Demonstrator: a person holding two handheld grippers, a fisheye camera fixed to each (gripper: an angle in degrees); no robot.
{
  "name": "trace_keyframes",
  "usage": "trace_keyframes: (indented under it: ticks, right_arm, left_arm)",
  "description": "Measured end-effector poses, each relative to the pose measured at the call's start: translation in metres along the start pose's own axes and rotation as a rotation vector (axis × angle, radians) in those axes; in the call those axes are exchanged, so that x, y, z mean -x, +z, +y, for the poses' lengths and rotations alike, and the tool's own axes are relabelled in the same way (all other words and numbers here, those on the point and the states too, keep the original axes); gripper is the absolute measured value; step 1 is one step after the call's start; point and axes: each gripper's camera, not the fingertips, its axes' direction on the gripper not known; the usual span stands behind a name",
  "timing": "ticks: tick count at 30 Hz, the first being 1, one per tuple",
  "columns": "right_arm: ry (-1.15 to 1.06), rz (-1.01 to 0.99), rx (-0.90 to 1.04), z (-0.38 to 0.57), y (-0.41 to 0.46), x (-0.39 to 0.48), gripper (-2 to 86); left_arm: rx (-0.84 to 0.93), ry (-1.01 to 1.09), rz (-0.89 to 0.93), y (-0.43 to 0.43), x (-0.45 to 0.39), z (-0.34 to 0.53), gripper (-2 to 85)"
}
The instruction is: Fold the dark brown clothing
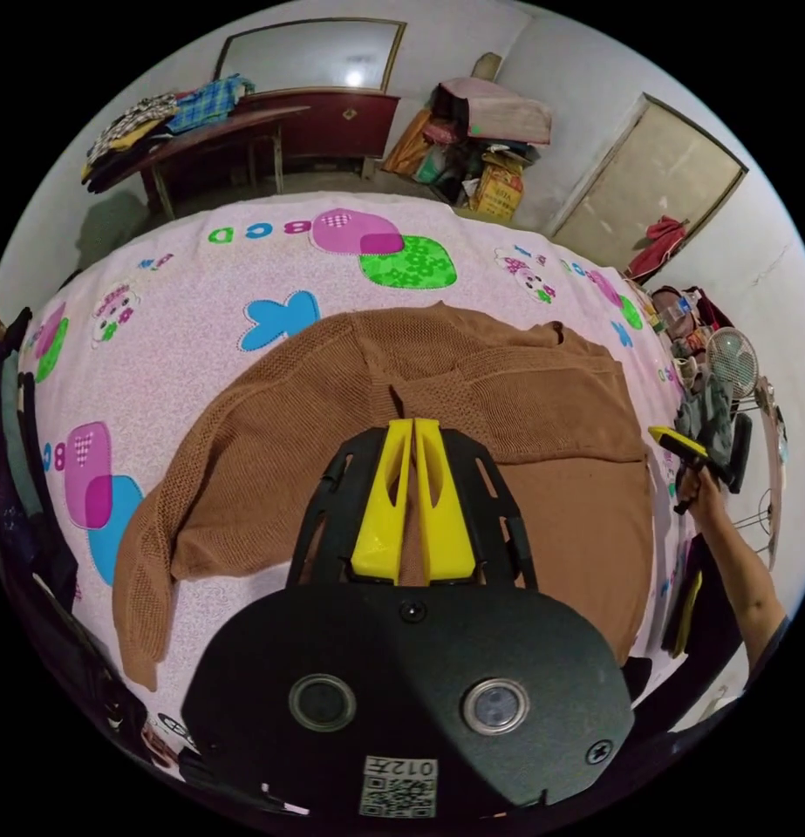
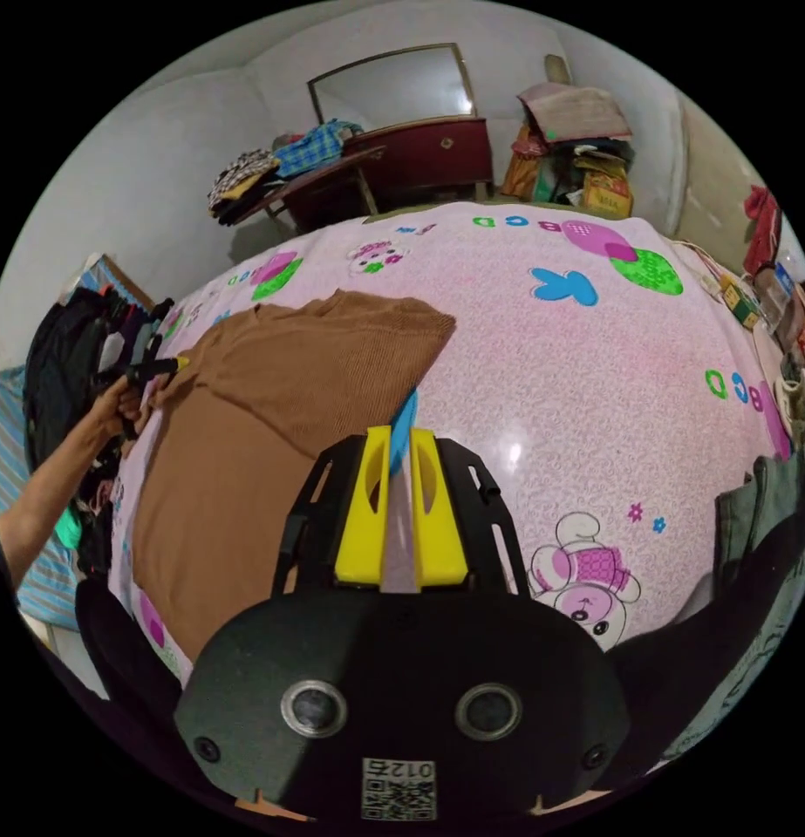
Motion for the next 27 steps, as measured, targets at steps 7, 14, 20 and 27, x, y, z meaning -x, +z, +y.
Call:
trace_keyframes:
  ticks: [7,14,20,27]
  right_arm:
    - [-0.024,0.069,-0.015,-0.046,0.015,-0.006,1.9]
    - [-0.135,0.073,0.059,-0.072,0.068,0.007,-0.8]
    - [-0.003,0.073,0.002,-0.062,0.083,-0.012,-0.9]
    - [0.115,0.084,-0.01,-0.034,0.074,-0.009,-1.0]
  left_arm:
    - [-0.014,0.066,0.024,0.002,-0.023,-0.004,0.6]
    - [0.041,0.116,-0.006,0.016,-0.036,-0.003,0.4]
    - [0.069,0.105,0.014,0.019,-0.027,0.005,-0.1]
    - [0.043,0.085,-0.003,0.003,-0.028,0.025,-0.2]
